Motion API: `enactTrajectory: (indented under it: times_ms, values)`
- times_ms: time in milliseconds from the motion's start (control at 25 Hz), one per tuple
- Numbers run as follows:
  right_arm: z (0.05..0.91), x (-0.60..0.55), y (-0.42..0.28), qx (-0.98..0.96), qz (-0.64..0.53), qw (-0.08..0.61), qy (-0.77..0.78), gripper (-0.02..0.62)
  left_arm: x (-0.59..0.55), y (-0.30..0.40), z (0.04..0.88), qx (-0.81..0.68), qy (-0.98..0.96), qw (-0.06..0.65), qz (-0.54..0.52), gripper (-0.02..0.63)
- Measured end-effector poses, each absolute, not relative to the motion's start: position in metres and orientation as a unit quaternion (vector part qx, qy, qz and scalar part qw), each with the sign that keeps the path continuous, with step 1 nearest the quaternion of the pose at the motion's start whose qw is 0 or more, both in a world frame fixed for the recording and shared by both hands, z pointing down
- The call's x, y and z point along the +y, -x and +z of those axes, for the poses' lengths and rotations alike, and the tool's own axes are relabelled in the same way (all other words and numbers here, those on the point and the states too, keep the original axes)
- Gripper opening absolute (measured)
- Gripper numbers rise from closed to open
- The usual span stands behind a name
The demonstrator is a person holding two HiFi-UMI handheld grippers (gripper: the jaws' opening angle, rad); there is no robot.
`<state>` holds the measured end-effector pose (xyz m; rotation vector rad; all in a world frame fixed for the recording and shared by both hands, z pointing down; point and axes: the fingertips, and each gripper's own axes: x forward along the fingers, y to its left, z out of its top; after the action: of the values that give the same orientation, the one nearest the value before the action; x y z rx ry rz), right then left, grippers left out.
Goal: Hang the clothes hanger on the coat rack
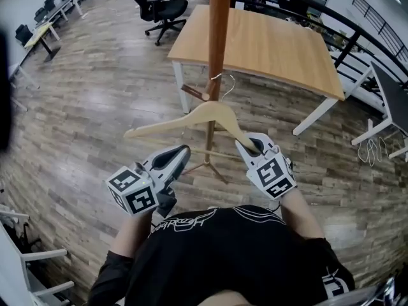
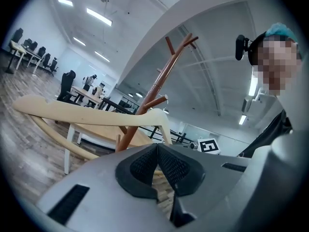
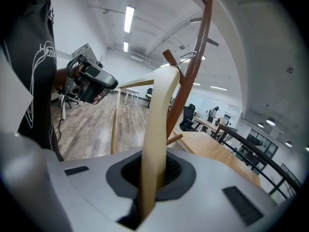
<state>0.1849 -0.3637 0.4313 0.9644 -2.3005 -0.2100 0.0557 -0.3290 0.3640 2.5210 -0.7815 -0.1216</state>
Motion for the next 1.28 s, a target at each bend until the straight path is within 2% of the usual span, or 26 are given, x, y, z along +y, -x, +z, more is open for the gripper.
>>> enactTrajectory:
  times_ms: [1280]
  values:
    - [0.483,-0.429,-0.183,-0.865,-0.129,0.335,-0.351,0.041,-0.338,-0.046,0.412,-0.366,-0.882,0.290,-0.060,0.008]
